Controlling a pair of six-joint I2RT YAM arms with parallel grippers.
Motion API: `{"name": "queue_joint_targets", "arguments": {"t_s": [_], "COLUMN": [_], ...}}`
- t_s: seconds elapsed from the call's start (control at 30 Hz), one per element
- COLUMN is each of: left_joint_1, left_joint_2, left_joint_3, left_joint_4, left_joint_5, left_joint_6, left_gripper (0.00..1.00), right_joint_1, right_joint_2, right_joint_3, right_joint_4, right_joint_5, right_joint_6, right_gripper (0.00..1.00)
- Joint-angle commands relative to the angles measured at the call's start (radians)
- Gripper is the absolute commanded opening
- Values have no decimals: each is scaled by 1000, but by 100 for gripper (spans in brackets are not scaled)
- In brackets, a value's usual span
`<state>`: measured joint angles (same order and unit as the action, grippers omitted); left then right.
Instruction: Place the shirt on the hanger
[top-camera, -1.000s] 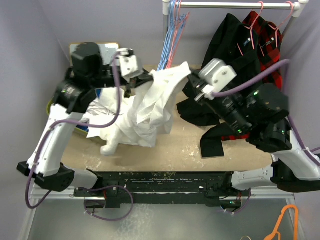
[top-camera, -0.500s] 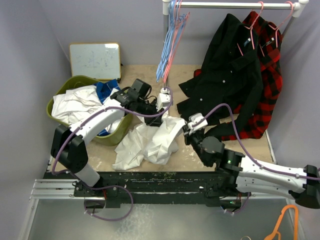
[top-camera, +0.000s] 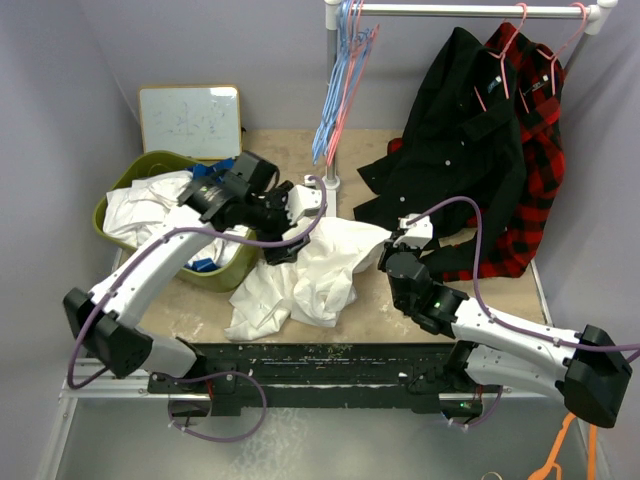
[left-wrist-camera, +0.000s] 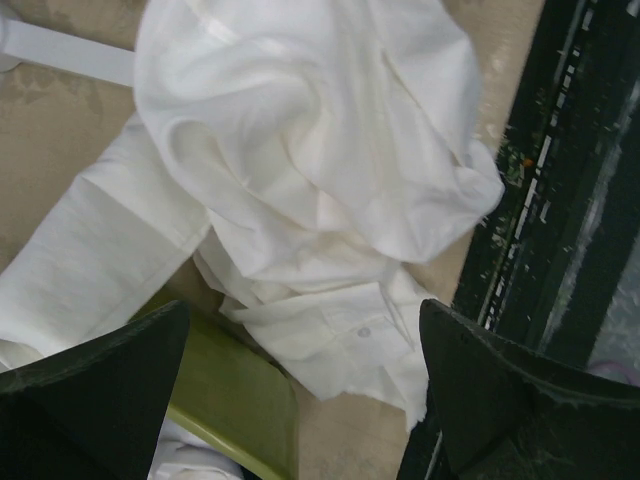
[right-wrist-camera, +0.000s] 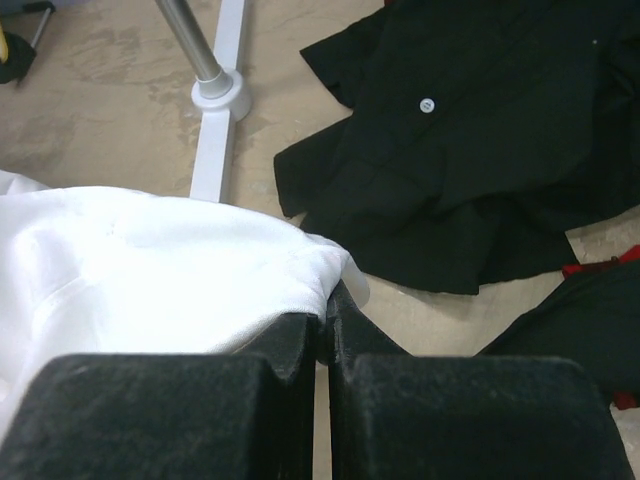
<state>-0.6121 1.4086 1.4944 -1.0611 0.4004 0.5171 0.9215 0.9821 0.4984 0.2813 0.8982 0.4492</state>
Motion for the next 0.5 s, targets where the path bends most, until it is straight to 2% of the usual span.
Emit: {"name": "queue_joint_targets", "arguments": {"t_s": [0.0,0.13,0.27,0.47], "left_joint_1": [-69,-163,-179,-181], "left_joint_2": [-15,-10,36,55], "left_joint_3": [-12,-147,-180,-225], "left_joint_4": [-288,-181,-2,161], "left_joint_5": [120,104,56,26], "left_joint_6": [106,48,-68,-174], "left_gripper": [99,99,99,99], "right_joint_1": [-12,-12,-12,-12], "right_joint_2": [12,8,-8,-47], "right_joint_3": [-9,-21,-24,-39], "right_joint_4": [22,26,25,6], "right_joint_5": [25,15,20,29], "right_joint_6": [86,111,133,153], "right_gripper": [0,0,0,0]}}
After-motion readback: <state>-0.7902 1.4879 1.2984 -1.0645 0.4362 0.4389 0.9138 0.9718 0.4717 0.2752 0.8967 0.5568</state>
